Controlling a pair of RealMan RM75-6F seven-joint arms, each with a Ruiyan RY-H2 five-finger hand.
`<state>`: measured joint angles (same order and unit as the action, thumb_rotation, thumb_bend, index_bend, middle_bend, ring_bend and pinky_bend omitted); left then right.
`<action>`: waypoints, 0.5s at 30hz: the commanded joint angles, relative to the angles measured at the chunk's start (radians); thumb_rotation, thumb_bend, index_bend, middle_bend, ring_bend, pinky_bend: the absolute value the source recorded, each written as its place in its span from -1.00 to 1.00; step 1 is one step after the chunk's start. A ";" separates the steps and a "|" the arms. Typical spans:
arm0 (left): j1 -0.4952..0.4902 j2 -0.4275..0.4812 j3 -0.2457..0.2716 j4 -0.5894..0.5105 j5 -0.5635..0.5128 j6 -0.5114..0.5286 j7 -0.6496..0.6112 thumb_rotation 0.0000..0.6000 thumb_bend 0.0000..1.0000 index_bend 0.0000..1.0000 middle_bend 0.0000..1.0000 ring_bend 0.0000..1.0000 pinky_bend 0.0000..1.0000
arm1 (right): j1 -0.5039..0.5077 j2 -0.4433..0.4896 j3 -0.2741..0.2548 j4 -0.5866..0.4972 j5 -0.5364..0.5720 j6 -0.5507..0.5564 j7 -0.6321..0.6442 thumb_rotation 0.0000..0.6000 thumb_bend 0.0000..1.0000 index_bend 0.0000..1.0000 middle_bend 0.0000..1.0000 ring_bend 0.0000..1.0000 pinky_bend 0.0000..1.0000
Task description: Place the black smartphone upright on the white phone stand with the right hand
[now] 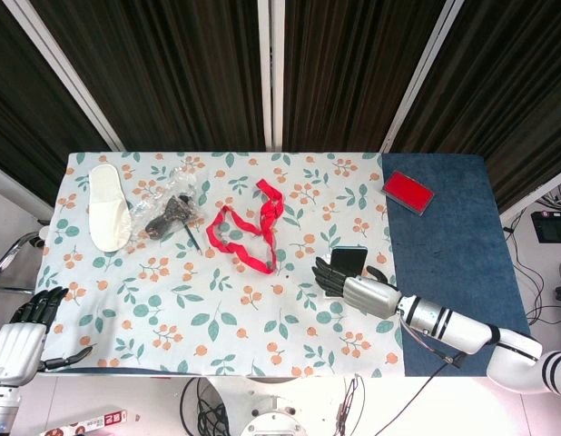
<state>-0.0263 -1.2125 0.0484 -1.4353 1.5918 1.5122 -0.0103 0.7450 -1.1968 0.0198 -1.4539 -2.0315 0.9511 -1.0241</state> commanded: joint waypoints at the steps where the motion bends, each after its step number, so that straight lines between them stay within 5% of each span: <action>1: 0.000 0.001 -0.001 -0.001 0.000 0.000 0.001 -0.14 -0.96 -0.86 -0.84 -0.84 -0.58 | -0.045 0.039 0.014 -0.050 0.031 0.088 0.043 1.00 -0.58 -1.00 -1.00 -1.00 -1.00; 6: 0.000 0.004 -0.005 -0.005 -0.003 0.004 0.002 -0.13 -0.96 -0.86 -0.84 -0.85 -0.58 | -0.180 0.101 0.041 -0.155 0.152 0.289 0.156 1.00 -0.64 -1.00 -1.00 -1.00 -1.00; 10: 0.000 0.008 -0.009 -0.014 -0.002 0.013 0.006 -0.13 -0.96 -0.85 -0.84 -0.85 -0.58 | -0.335 0.140 0.028 -0.274 0.387 0.396 0.436 1.00 -0.65 -1.00 -1.00 -1.00 -1.00; 15: -0.001 0.017 -0.014 -0.035 0.000 0.017 0.024 -0.14 -0.96 -0.85 -0.84 -0.84 -0.58 | -0.467 0.160 -0.037 -0.263 0.542 0.413 0.783 1.00 -0.68 -1.00 -1.00 -1.00 -1.00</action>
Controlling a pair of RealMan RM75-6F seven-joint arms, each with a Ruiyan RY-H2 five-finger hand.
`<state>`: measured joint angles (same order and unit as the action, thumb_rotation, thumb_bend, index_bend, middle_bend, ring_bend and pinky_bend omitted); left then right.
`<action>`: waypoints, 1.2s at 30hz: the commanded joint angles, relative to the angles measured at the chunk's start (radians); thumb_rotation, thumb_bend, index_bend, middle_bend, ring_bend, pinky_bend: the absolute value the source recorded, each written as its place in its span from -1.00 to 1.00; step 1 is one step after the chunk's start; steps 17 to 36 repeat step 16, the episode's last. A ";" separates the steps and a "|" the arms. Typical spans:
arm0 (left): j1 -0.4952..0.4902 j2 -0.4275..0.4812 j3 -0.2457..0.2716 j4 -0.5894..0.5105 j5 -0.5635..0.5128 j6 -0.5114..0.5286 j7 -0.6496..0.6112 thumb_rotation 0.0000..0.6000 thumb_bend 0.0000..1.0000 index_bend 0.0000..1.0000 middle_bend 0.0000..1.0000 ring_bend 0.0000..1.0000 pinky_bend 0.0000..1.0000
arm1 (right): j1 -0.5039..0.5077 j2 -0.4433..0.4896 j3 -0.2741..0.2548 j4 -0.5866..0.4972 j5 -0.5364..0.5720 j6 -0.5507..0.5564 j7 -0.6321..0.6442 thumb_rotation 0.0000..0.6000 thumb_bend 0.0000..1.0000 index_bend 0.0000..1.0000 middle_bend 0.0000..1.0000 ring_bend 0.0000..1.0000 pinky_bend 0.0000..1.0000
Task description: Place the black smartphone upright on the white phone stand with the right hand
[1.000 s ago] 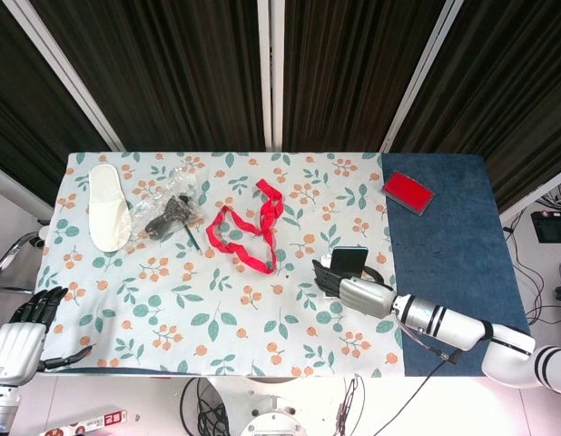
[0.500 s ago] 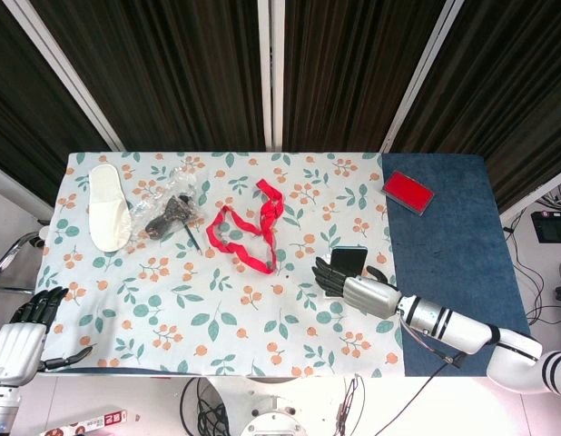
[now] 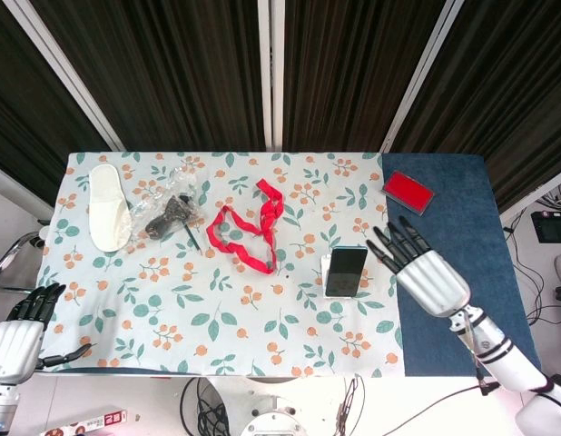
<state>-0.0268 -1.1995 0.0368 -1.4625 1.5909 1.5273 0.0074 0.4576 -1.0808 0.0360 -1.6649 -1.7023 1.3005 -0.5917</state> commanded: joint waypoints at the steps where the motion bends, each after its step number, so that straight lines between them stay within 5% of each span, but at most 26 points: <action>1: -0.002 0.007 -0.004 -0.015 0.001 0.004 0.012 -0.14 -0.96 -0.85 -0.84 -0.84 -0.58 | -0.211 0.037 -0.071 -0.031 0.235 0.066 0.409 1.00 -0.68 -1.00 -1.00 -1.00 -1.00; 7: -0.005 0.002 -0.019 -0.017 0.005 0.023 0.043 -0.13 -0.96 -0.85 -0.84 -0.85 -0.58 | -0.322 -0.053 -0.102 0.124 0.300 0.087 0.649 1.00 -0.68 -1.00 -1.00 -1.00 -1.00; 11: -0.012 0.002 -0.027 -0.018 0.009 0.025 0.050 -0.14 -0.96 -0.85 -0.85 -0.85 -0.58 | -0.349 -0.100 -0.087 0.214 0.297 0.116 0.695 1.00 -0.68 -1.00 -1.00 -1.00 -1.00; 36: -0.016 0.000 -0.032 -0.021 0.006 0.026 0.048 -0.14 -0.96 -0.85 -0.85 -0.85 -0.58 | -0.361 -0.129 -0.062 0.251 0.275 0.155 0.699 1.00 -0.65 -1.00 -1.00 -1.00 -1.00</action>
